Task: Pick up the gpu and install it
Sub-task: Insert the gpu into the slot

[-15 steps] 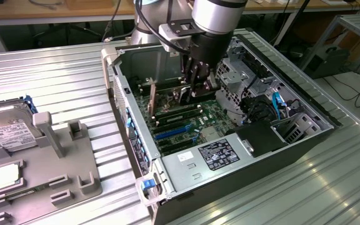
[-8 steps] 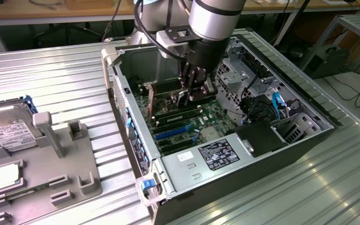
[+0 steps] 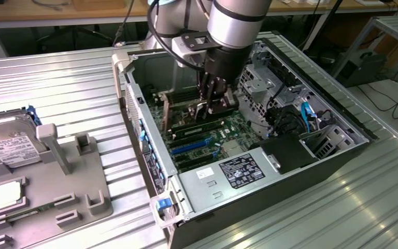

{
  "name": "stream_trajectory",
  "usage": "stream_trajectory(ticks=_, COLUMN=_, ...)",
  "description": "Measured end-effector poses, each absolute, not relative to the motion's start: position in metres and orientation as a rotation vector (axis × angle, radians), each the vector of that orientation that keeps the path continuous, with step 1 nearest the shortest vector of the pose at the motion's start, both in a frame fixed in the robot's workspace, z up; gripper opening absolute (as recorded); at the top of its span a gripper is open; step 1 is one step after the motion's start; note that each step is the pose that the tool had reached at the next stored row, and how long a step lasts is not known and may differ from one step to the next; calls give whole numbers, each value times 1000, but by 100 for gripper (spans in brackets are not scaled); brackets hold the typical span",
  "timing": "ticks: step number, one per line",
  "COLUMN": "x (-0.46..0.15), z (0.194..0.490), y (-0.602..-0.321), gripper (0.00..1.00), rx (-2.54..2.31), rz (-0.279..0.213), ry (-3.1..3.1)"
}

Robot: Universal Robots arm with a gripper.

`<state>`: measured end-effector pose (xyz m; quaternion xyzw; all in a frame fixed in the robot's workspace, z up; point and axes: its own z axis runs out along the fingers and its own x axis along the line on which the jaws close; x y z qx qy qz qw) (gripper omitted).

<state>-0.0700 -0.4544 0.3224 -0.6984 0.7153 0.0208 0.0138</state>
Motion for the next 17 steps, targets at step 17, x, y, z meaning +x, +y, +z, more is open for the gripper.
stream_trajectory(ticks=17, x=-73, z=310, y=-458, gripper=28, rx=-2175, rz=65, ry=2227)
